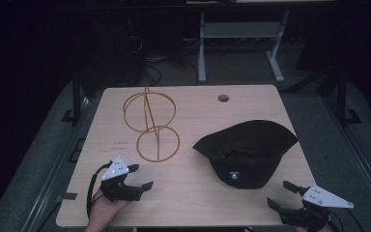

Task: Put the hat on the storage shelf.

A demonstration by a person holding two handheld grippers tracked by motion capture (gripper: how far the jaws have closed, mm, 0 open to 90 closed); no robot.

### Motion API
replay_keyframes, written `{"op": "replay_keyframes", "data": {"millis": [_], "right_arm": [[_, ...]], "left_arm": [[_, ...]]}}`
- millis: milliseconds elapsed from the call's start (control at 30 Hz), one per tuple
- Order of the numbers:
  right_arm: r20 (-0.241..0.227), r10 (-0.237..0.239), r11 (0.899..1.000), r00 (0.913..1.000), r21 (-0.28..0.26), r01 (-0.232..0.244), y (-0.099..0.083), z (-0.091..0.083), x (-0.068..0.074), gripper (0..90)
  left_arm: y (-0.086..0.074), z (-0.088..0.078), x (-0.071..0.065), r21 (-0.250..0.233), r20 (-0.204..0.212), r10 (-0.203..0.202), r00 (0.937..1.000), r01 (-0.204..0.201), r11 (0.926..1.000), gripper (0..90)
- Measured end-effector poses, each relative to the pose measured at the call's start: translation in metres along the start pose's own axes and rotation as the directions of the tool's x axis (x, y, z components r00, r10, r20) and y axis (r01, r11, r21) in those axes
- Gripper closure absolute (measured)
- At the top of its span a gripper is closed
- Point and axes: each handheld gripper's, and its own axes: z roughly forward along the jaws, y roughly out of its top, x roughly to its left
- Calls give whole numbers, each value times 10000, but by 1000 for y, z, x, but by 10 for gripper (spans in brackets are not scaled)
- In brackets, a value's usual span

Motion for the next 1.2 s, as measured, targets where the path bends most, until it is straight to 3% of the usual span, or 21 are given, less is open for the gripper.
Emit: {"op": "replay_keyframes", "data": {"millis": [767,833,1100,1200], "right_arm": [[87,17,9999,10000,118,-18,1,-1,1,151],[58,-53,9998,10000,173,52,1,-1,3,151],[104,-146,9998,9998,128,145,2,-3,5,151],[125,-131,9999,9998,111,130,2,-3,5,151]], "left_arm": [[8,1,-16,4,661,451,9968,-452,9990,157],[13,1,-19,146,950,465,9944,-481,9987,164],[29,5,-29,0,1328,614,9892,-619,9981,163],[38,8,-36,-33,1527,858,9845,-863,9963,163]]}}
